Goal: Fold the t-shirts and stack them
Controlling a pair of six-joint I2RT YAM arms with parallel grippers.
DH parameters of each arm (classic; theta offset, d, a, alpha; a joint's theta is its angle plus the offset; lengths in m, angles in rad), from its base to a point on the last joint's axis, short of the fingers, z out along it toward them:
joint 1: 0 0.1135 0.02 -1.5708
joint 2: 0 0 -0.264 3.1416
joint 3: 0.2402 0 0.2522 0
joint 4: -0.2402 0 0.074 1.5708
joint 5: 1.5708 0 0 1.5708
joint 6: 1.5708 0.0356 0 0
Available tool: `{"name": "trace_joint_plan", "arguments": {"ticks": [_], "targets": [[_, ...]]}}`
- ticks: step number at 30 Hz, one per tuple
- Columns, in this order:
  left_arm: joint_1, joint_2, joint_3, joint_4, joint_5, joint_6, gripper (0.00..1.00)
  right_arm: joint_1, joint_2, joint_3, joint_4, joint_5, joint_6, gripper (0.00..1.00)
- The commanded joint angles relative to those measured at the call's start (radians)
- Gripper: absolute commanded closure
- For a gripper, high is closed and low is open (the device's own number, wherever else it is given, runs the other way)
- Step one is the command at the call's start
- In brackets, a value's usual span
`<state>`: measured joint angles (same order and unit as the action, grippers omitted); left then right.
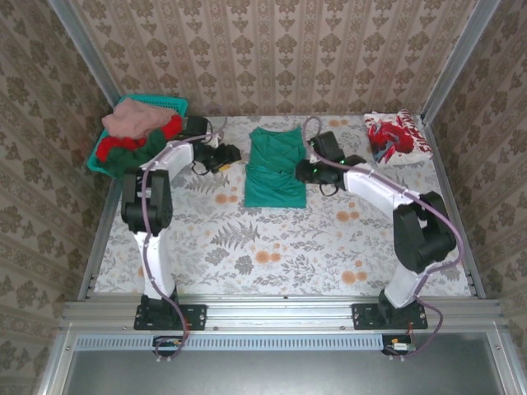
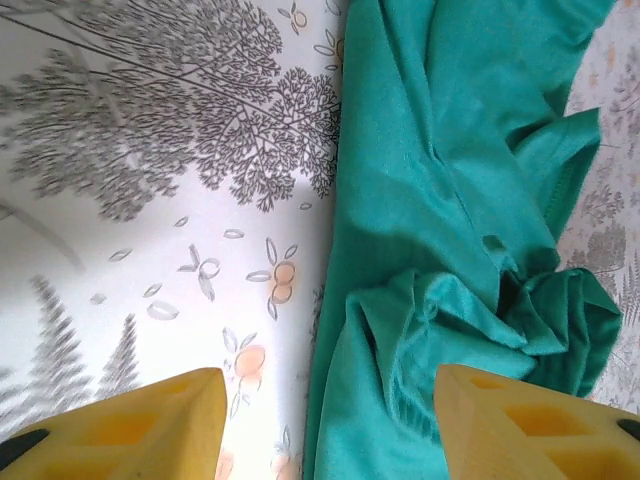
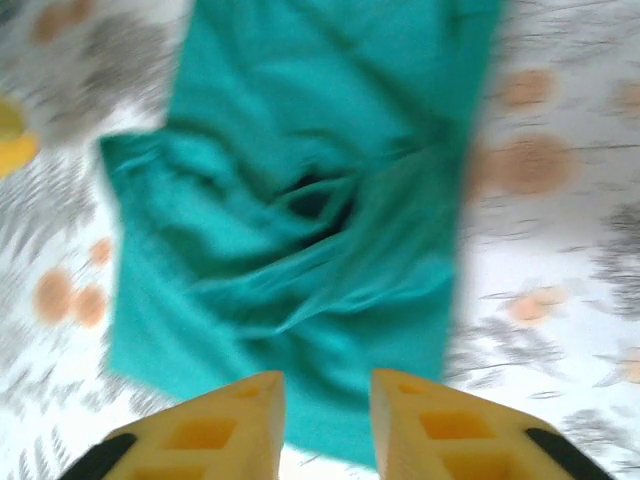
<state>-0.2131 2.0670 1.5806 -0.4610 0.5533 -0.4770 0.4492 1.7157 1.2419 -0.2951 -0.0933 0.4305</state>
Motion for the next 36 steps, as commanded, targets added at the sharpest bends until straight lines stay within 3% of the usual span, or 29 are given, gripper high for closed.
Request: {"name": "trace_joint_plan", "arguments": {"ticks": [1,3,8,15,22,27,36], "targets": [[0.003,-0.137,-0.108,0.061,-0.013,0.019,0.40,0.096,0.056,-0.066,0.060,-0.035,-0.063,0.78],[-0.001,-0.200,-0.199,0.119,-0.014,0.011,0.39,0.108,0.118,-0.035,0.042,-0.039,-0.051,0.83],[-0.029,-0.330,-0.385,0.211,-0.063,0.000,0.38,0.105,0.239,0.100,-0.014,0.011,-0.091,0.84],[-0.053,-0.363,-0.487,0.237,-0.087,0.001,0.37,0.076,0.371,0.290,-0.126,0.055,-0.113,0.75],[-0.066,-0.347,-0.502,0.246,-0.093,0.011,0.37,0.043,0.470,0.432,-0.198,0.047,-0.121,0.74],[-0.078,-0.321,-0.486,0.244,-0.093,0.020,0.37,0.015,0.495,0.490,-0.157,0.048,-0.119,0.74],[-0.126,-0.188,-0.319,0.172,-0.120,0.101,0.37,-0.033,0.568,0.580,-0.064,0.089,-0.027,0.72]]}}
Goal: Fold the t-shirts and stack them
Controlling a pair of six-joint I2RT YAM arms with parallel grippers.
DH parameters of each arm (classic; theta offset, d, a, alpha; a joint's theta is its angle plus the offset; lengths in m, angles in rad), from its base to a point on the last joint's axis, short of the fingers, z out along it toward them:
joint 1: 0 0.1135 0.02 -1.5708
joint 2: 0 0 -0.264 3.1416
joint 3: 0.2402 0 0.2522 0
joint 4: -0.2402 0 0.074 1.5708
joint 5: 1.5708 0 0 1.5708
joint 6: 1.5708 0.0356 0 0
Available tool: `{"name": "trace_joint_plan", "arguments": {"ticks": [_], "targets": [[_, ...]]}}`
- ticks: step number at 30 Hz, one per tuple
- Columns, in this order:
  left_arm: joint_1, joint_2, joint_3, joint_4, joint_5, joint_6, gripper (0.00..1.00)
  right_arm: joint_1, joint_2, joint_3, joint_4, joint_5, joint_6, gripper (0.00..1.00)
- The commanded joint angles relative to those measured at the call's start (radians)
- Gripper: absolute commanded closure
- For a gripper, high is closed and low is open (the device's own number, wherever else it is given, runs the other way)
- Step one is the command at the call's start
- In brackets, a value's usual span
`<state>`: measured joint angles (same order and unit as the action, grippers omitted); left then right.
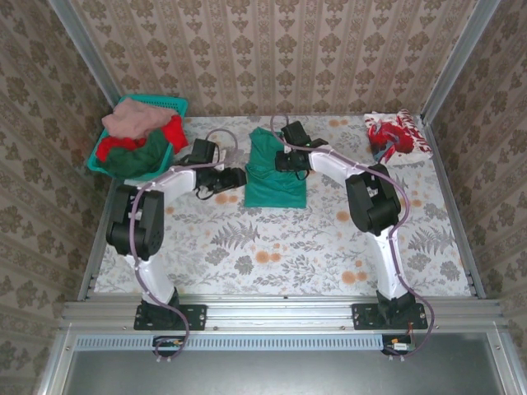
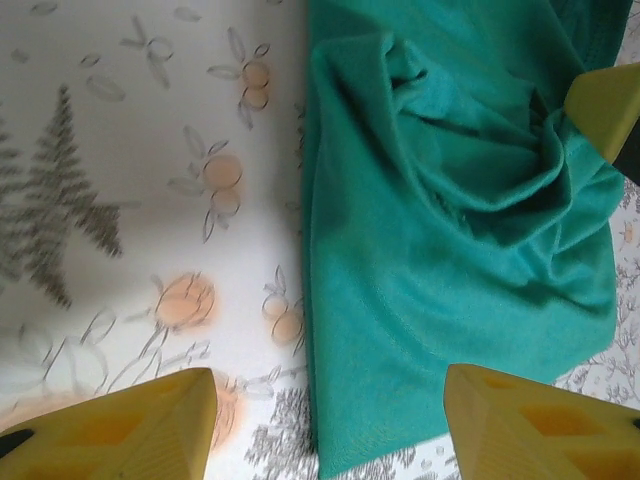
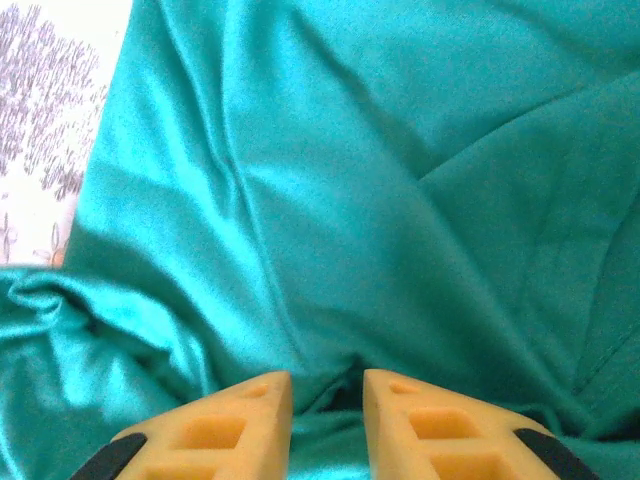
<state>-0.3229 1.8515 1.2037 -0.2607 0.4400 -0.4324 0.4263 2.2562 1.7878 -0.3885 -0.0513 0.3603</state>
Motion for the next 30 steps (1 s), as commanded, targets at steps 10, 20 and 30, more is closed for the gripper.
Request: {"name": "trace_joint_plan", "arguments": {"ticks": [10,20,30], "targets": [[-0.111,0.270,0.342,-0.113,0.098,0.156,0.47,-0.063,-0.023,-0.016,0.073,0.032,0.067,0.73],[-0.104,0.449,0.632,-0.198,0.107,0.120,0.61,-0.070,-0.306,-0.324,0.173,0.038,0.030,0.66],[-0.049,0.532,0.706,-0.164,0.035,0.014,0.61,-0.001,-0.346,-0.505,0.275,-0.087,0.063,0.67]]}}
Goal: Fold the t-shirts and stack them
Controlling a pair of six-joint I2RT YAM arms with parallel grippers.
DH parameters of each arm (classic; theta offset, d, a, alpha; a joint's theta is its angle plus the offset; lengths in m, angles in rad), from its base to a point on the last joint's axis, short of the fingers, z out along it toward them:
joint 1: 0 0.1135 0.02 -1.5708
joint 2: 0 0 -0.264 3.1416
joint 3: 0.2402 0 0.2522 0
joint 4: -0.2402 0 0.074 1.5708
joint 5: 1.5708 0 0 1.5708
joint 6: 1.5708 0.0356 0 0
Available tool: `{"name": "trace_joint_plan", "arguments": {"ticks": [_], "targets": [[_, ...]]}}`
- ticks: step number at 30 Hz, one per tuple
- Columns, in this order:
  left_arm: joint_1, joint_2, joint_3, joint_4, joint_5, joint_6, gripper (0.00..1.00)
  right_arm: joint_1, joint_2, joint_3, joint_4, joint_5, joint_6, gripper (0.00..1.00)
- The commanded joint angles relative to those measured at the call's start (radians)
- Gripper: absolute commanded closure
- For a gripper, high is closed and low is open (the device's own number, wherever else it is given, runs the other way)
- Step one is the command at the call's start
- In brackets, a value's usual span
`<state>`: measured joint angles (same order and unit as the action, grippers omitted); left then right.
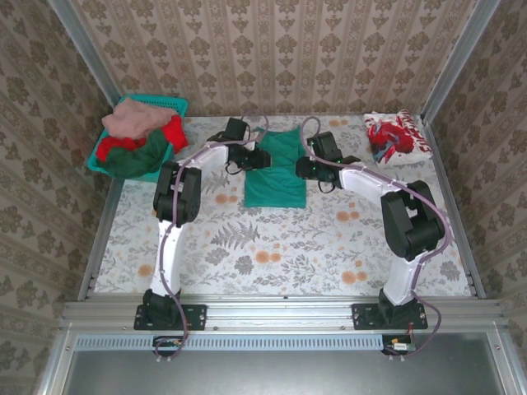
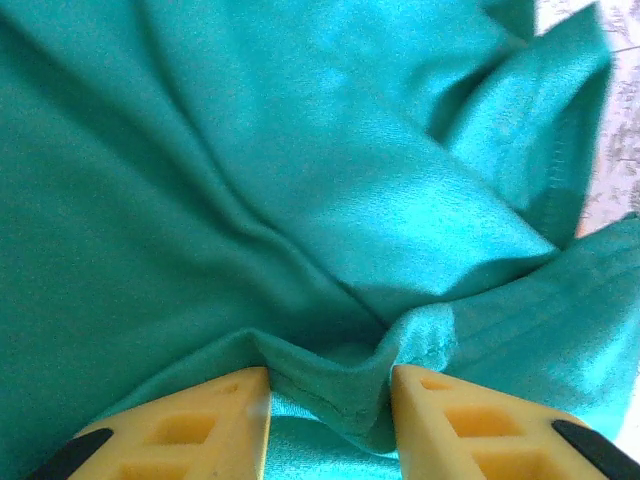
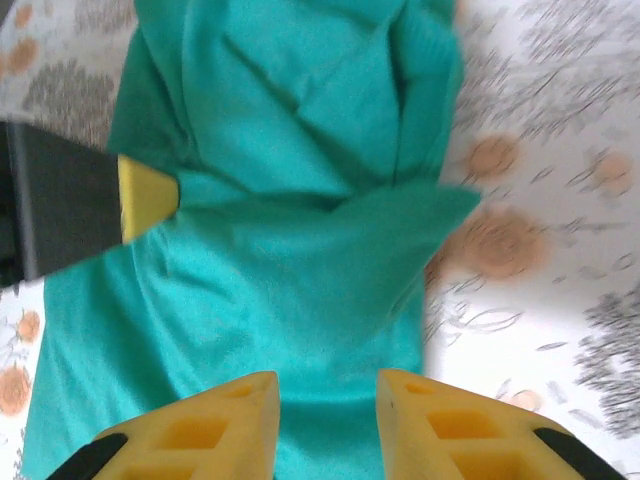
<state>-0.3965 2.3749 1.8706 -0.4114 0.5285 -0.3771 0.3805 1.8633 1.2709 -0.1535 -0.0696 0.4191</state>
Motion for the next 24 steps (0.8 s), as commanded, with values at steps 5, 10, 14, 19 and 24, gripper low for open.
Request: {"name": "trace_joint_plan", "arguments": {"ticks": [5,10,14,19,24], "targets": [[0.045,-0.052,0.012,-0.012,-0.075,-0.057,0.46,0.026,0.211,0.188,-0.074,-0.044,0.035,0.69],[0.051,-0.197,-0.113,0.048,-0.071,-0.047,0.33,0.014,0.324,0.359,-0.245,0.024,0.009,0.65],[0.063,-0.336,-0.272,0.102,-0.074,-0.040,0.23,0.007,0.317,0.375,-0.275,0.018,0.012,0.63],[0.088,-0.508,-0.487,0.153,-0.123,-0.034,0.15,0.018,0.241,0.356,-0.262,0.032,0.007,0.62],[0.090,-0.570,-0.672,0.205,-0.155,-0.061,0.20,0.047,0.235,0.342,-0.238,-0.013,0.034,0.63]]}}
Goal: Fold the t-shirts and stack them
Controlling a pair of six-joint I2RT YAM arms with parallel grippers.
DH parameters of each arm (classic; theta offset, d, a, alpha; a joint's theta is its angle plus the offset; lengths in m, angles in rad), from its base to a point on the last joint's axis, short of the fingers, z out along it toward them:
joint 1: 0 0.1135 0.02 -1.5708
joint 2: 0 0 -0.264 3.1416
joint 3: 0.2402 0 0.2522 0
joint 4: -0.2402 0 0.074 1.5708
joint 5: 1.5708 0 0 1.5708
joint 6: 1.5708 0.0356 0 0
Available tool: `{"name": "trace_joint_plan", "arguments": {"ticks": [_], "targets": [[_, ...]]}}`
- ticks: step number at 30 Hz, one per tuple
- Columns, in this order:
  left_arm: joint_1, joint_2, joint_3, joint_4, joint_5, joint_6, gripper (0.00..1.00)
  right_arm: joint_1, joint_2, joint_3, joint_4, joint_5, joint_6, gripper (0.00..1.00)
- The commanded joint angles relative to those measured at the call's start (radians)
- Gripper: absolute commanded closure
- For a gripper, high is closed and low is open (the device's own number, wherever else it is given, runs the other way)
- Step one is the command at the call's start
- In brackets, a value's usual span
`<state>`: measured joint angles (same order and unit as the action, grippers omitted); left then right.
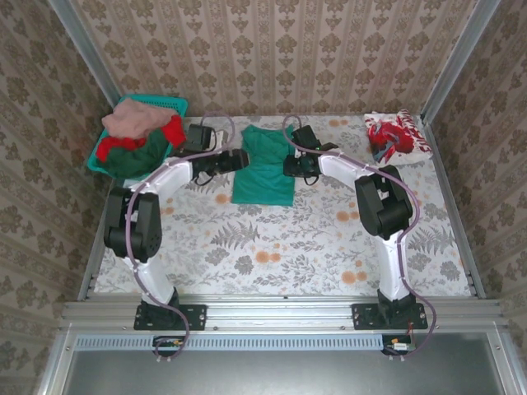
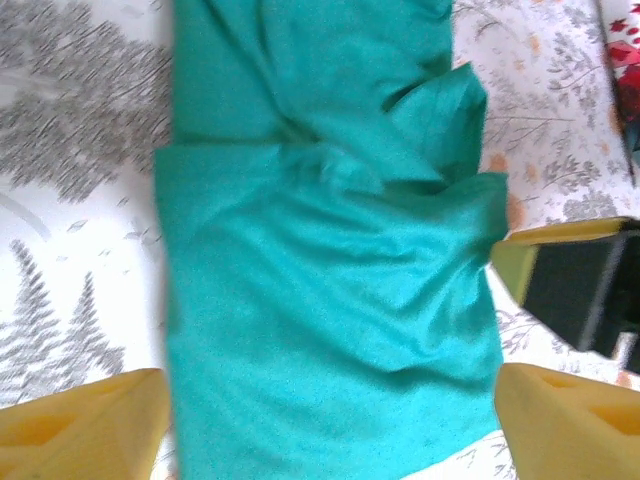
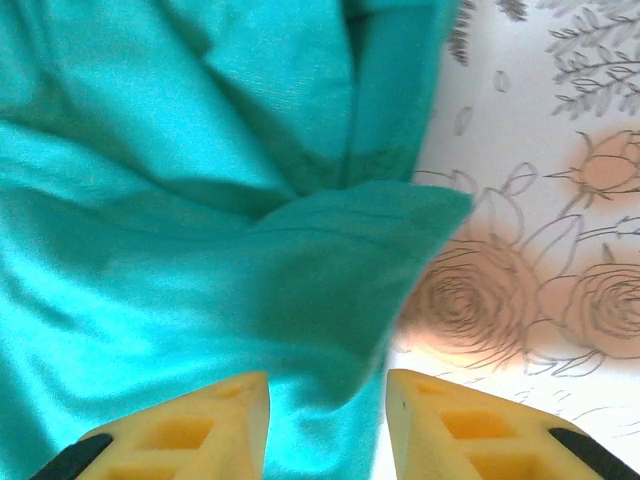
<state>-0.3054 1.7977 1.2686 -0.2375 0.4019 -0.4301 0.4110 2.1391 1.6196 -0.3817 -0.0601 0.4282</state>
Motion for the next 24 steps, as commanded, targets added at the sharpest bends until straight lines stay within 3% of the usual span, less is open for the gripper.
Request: {"name": "trace_joint_plan", "arguments": {"ticks": [1,7,10,14,24], "targets": [[-0.002,0.009,-0.096,0.035,-0.027,-0.011,0.23,0.022,-0.056,-0.039,-0.001,-0.029,0.033,0.63],[-0.010,0.013,-0.255,0.171,0.015,-0.082,0.26,0.063,-0.218,-0.311,0.097,-0.032,0.116,0.59],[-0.026,0.030,-0.277,0.201,0.021,-0.093,0.36,0.107,-0.254,-0.389,0.124,-0.040,0.138,0.58],[-0.034,0.060,-0.292,0.235,0.033,-0.107,0.47,0.135,-0.240,-0.435,0.150,-0.036,0.164,0.58],[-0.050,0.039,-0.332,0.196,-0.006,-0.102,0.60,0.134,-0.199,-0.407,0.150,0.003,0.152,0.58]]}}
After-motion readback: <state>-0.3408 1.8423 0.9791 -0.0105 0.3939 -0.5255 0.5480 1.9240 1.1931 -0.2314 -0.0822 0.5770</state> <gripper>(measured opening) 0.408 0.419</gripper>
